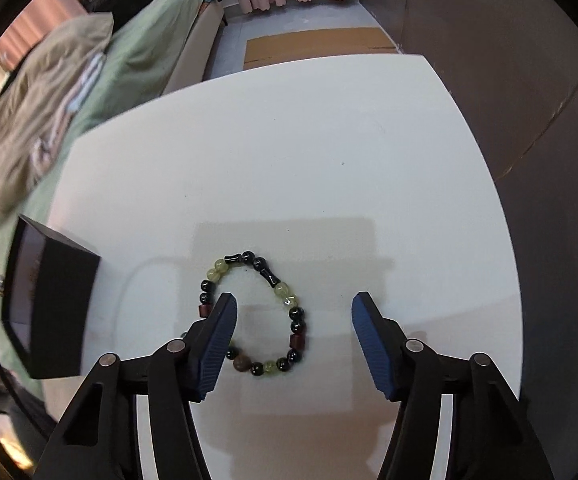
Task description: Organize jewelry
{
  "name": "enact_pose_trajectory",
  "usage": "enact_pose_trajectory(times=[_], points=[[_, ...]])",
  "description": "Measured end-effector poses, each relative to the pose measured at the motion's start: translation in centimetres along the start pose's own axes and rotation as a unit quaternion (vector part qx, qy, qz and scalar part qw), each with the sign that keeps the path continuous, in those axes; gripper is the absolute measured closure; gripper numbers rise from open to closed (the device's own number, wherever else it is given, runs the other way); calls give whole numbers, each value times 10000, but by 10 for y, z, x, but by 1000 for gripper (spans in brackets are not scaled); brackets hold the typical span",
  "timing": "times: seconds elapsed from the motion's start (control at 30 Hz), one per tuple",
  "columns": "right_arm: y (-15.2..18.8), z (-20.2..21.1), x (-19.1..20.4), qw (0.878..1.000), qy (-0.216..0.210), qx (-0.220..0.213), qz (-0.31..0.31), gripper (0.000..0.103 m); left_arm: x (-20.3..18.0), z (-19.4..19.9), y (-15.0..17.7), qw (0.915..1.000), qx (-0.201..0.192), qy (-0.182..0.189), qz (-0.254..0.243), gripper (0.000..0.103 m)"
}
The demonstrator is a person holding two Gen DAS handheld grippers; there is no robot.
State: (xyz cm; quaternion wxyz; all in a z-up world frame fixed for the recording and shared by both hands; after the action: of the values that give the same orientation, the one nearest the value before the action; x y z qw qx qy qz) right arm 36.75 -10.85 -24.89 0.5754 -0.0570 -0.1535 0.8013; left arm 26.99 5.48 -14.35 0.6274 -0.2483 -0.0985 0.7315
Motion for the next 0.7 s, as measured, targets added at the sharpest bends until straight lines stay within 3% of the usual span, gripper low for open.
enact_pose_trajectory(times=[0.1, 0.17, 0.23, 0.63, 0.7], points=[[2, 0, 4, 9985, 449, -46, 297, 58, 10, 1, 6, 9999, 20, -3, 109, 82], [3, 3, 10, 9979, 428, -96, 471, 82, 13, 2, 10, 9999, 42, 19, 150, 82], [4, 4, 12, 9979, 363, -72, 537, 93, 16, 4, 17, 9998, 99, 84, 182, 82], [9, 40, 39, 9932, -1077, -441, 35, 94, 19, 0, 42, 9972, 461, 448, 370, 81], [7, 55, 51, 9898, -1316, -543, 53, 94, 18, 1, 43, 9961, 503, 587, 427, 70]])
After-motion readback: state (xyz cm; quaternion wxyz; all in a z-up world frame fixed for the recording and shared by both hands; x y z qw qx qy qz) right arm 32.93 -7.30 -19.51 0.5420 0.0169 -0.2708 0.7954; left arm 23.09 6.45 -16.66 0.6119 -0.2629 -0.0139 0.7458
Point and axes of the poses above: each gripper's, at about its wrist camera, not at the fingertips, and z roughly against the way its jaws point, x to its left, y to its underside, the point moved 8 cm from there along -z, roughly the way its jaws point, and after that the axes turned 1 degree about y, right-handed, at the moved point
